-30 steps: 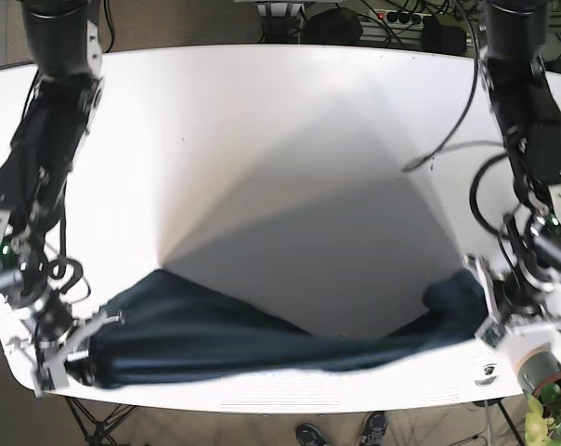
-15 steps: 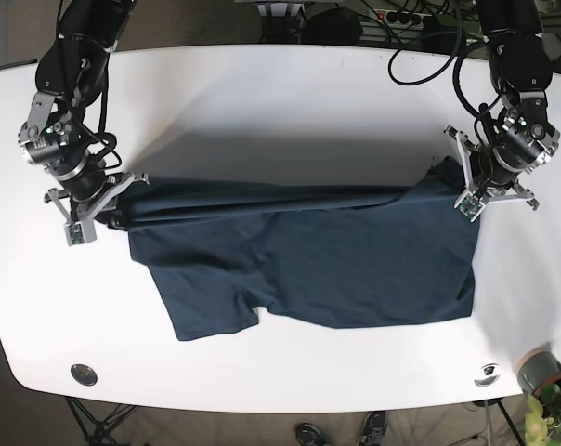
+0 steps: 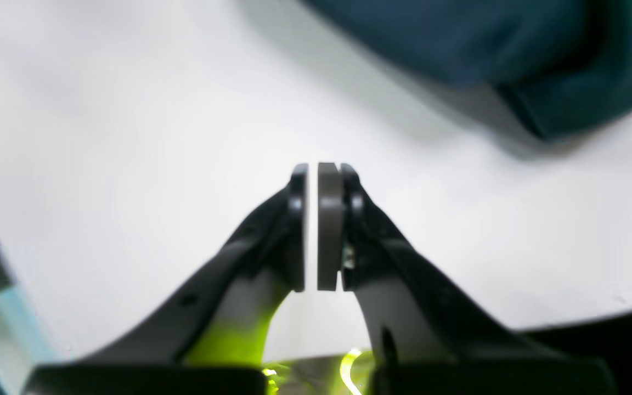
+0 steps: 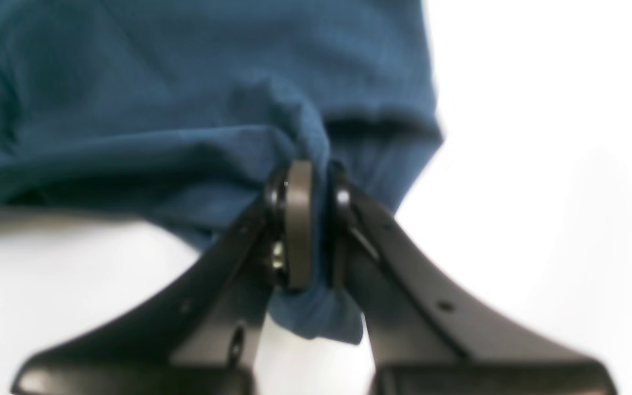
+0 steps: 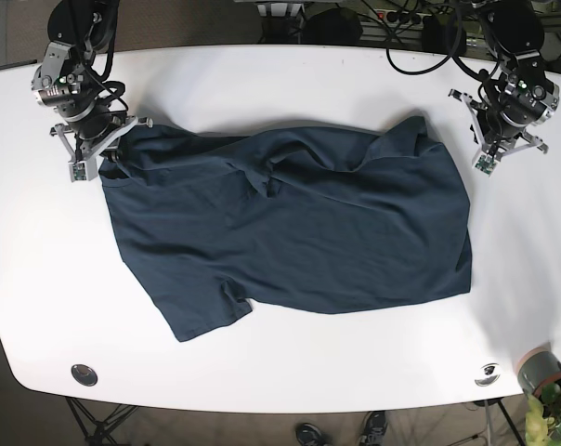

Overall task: Fold the T-shirt properly
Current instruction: 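Lift the shirt with both grippers, swing it up and lay it flat, then release and regrasp the shirt edge with both grippers at its corners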

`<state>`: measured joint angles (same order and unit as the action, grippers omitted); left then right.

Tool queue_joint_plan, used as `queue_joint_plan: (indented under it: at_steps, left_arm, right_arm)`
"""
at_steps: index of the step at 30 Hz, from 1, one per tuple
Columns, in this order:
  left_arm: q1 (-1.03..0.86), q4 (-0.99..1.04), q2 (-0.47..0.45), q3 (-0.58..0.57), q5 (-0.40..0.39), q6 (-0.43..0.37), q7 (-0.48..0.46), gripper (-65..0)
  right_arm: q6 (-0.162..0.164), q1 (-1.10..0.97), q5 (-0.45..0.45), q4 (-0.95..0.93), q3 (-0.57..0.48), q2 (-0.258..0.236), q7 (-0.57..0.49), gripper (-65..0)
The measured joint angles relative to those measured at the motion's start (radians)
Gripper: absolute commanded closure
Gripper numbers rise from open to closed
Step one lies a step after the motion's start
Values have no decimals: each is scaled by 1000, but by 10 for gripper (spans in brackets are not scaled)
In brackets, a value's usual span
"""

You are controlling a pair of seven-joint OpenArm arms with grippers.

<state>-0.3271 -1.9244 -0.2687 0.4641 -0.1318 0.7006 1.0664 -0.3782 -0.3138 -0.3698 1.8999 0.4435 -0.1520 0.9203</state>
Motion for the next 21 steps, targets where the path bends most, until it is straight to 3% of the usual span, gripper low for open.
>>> queue_joint_plan:
  at_steps: [2, 7, 13, 16, 21]
  left_arm:
    - [-11, 0, 8, 10, 0, 0, 3, -8]
    - [-8, 0, 5, 14, 3, 0, -2, -128]
    - [4, 1, 11, 41, -1, 0, -4, -200]
    - [44, 2, 22, 69, 12, 0, 6, -203]
    - [105, 3, 47, 88, 4, 0, -4, -203]
  right_arm:
    - [0, -11, 0, 0, 0, 0, -1, -25]
    - [0, -27, 0, 0, 0, 1, -3, -55]
    - [-4, -40, -9, 0, 38, 39, -7, -342]
    - [4, -26, 6, -6, 61, 37, -4, -445]
    - [3, 67, 4, -112, 55, 30, -3, -466]
